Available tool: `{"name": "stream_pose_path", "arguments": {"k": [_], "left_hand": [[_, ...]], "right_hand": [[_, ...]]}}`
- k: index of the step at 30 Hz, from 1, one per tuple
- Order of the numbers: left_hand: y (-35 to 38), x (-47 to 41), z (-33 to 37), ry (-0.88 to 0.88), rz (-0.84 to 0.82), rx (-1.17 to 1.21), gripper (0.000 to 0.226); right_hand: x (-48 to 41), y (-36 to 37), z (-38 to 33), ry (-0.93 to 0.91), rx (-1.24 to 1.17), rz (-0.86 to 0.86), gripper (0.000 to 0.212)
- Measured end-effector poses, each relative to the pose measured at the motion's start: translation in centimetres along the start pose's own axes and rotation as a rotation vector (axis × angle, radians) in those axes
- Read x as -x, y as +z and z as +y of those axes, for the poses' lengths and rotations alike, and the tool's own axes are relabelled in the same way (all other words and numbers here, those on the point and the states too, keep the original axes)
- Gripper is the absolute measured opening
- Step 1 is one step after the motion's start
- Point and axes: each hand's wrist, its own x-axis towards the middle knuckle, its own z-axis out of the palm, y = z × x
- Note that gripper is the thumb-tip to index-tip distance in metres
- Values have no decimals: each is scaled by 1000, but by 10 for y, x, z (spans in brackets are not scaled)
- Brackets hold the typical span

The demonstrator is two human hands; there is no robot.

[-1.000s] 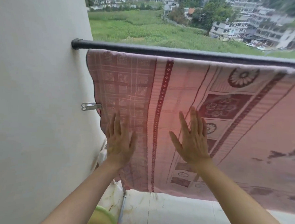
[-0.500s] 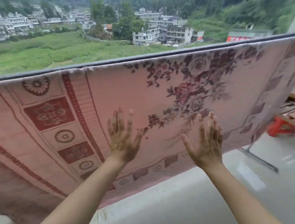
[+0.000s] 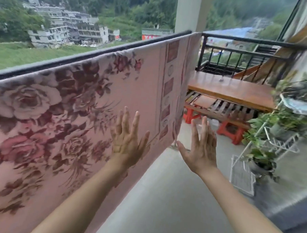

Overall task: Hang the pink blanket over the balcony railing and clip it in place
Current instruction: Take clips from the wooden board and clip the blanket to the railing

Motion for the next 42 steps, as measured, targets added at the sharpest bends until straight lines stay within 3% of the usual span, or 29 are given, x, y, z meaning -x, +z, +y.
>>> {"name": "stream_pose_path", "arguments": {"k": [11, 17, 25, 33, 42], "left_hand": [[201, -241, 218, 326, -106, 184, 69], [314, -329, 307, 323, -181, 128, 71], [406, -469, 348, 212, -168, 127, 71], [558, -625, 343, 95, -138, 87, 70], [706, -850, 361, 106, -262, 58, 74]], "right_hand": [[-113, -4, 279, 385, 174, 118, 89], [-196, 41, 417, 442, 132, 82, 90], [-376, 86, 524, 372, 63, -48, 88], [-553, 207, 616, 259, 67, -143, 86], [-766, 301, 725, 315, 155, -180, 82]]}}
